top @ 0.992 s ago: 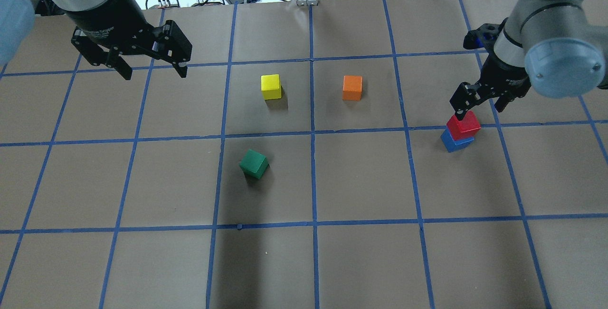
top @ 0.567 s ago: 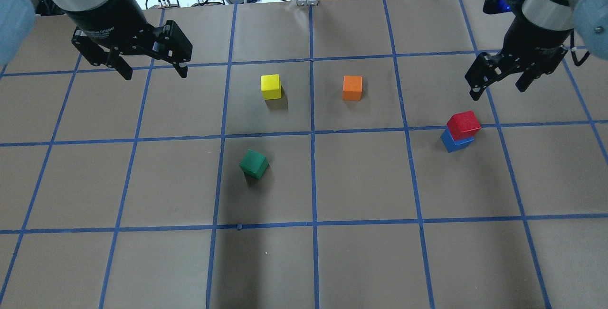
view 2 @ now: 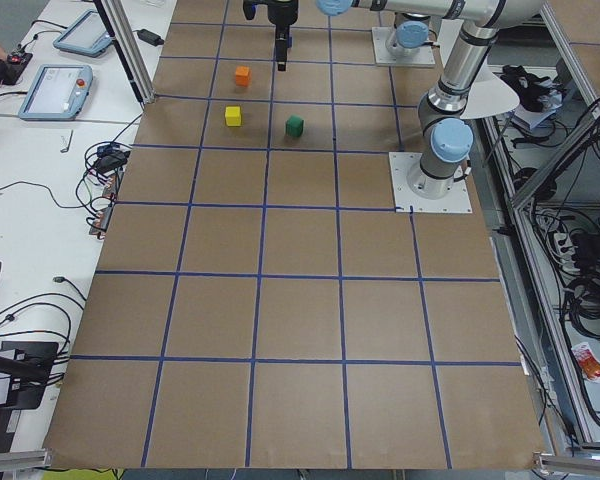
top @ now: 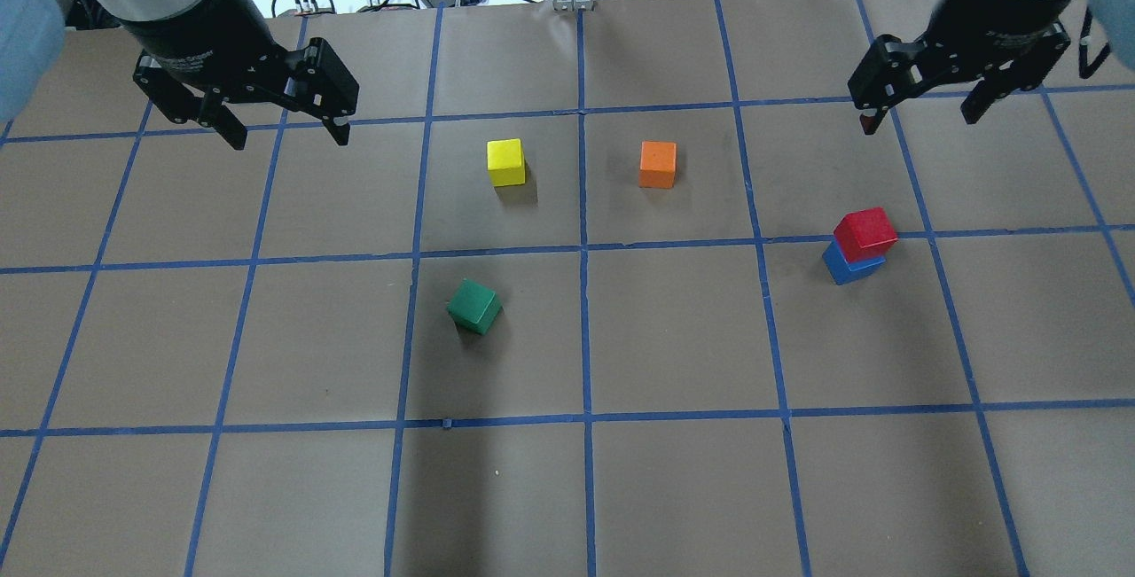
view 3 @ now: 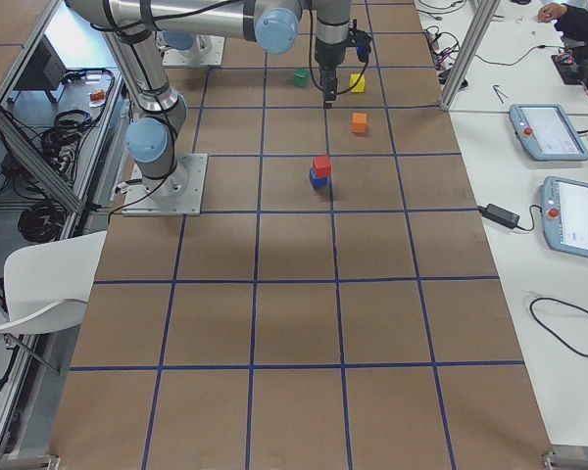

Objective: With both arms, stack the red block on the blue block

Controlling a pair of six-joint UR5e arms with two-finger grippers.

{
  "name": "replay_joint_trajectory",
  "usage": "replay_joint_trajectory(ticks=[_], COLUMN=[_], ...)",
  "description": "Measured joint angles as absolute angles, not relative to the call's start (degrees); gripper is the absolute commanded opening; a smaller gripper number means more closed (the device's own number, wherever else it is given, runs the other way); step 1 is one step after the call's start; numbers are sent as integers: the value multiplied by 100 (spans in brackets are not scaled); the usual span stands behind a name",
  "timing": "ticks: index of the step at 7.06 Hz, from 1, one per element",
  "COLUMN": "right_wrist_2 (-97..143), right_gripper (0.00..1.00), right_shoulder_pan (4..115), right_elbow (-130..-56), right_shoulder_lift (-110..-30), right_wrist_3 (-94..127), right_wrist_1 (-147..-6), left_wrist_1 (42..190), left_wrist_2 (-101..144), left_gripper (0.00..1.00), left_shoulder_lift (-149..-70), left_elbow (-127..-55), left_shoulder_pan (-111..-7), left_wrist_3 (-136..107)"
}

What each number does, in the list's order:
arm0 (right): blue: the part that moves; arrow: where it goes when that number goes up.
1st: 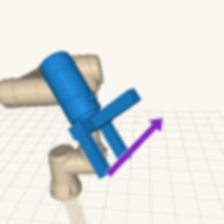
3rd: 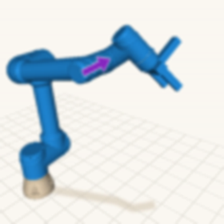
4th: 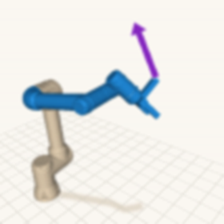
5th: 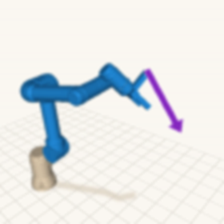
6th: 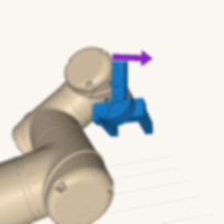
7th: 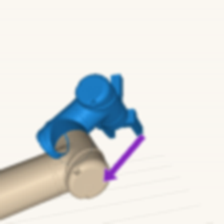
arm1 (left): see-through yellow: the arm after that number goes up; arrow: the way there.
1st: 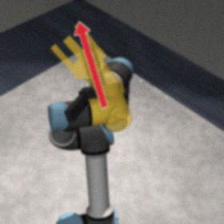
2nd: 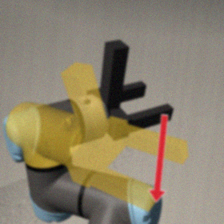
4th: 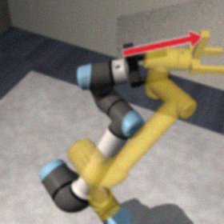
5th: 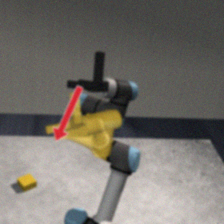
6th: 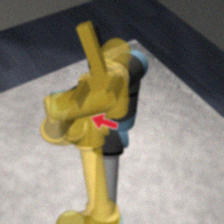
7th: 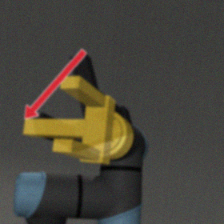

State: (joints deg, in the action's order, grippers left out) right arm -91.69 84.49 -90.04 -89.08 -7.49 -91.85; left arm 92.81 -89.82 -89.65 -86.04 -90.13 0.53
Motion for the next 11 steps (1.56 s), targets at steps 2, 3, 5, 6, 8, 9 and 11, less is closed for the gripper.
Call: replay_joint_trajectory(ticks=[2,3,5,6,8,9,11], right_wrist_2=[-9129,-9111,-9093,-9089,-9110,-9113,-9097], right_gripper=[100,100,100,100,100,100,100], right_shoulder_pan=[8802,8863,9020,9072,9093,9095,9096], right_elbow=[-9041,-9088,-9198,-9221,-9253,-9276,-9305], right_shoulder_lift=[-8924,-8955,-9026,-9032,-9031,-9027,-9026], right_wrist_3=[201,377,471,479,481,478,475], right_wrist_1=[-9149,-9128,-9129,-9136,-9134,-9134,-9145], left_wrist_1=[9281,9281,9281,9281,9281,9281,9281], left_wrist_2=[-8983,-8982,-8982,-8982,-8982,-8982,-8982], left_gripper=[100,100,100,100,100,100,100], left_shoulder_lift=[-8965,-8965,-8965,-8965,-8965,-8965,-8965], left_elbow=[-8604,-8604,-8604,-8605,-8606,-8607,-8606], left_shoulder_pan=[-9012,-9013,-9012,-9010,-9014,-9016,-9013], left_wrist_3=[53,53,54,58,61,61,62])
